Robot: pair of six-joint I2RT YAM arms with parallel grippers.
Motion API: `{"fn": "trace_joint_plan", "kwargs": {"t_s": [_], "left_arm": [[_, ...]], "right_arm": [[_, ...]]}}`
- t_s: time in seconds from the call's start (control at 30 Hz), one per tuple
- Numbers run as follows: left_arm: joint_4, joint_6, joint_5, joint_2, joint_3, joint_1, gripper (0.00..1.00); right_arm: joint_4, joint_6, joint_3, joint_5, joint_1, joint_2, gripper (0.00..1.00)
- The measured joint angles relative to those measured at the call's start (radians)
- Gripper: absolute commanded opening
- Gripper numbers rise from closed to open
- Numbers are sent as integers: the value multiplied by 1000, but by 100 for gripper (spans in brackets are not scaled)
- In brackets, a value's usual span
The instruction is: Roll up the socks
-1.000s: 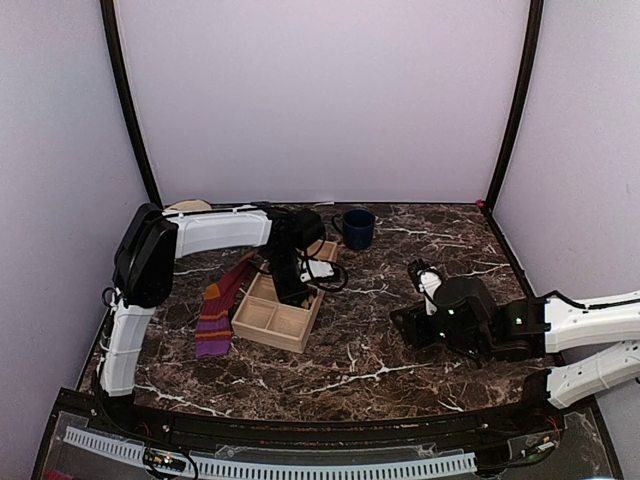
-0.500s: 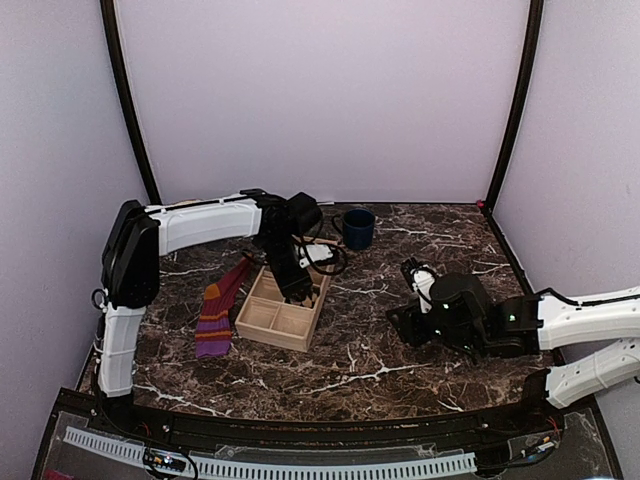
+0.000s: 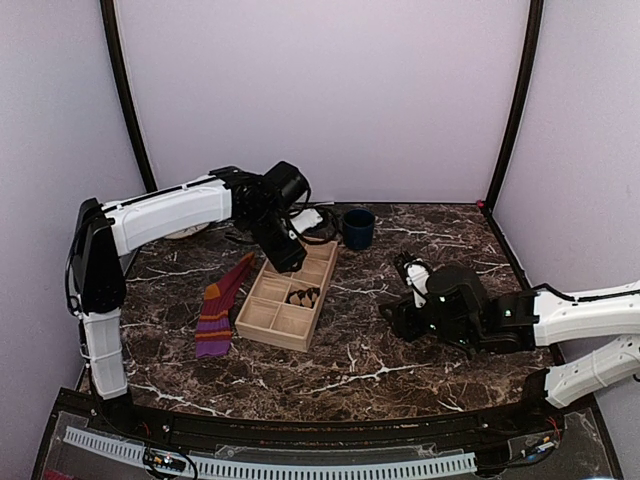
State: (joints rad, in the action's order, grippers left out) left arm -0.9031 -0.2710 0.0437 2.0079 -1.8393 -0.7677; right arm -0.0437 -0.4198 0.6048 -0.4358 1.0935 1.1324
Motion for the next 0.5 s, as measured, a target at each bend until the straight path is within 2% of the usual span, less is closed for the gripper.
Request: {"fn": "trace_joint_plan", "kwargs": {"t_s": [0.17, 0.3, 0.5], "left_arm": [[55, 132, 140, -152, 112, 21, 54], [81, 257, 243, -277, 262, 53, 54], [87, 393, 359, -300, 472, 68, 57]], "right_arm": [[37, 22, 32, 18, -2, 45, 56], [82, 32, 77, 37, -2, 118, 56], [128, 41, 138, 64, -2, 203, 56]]}}
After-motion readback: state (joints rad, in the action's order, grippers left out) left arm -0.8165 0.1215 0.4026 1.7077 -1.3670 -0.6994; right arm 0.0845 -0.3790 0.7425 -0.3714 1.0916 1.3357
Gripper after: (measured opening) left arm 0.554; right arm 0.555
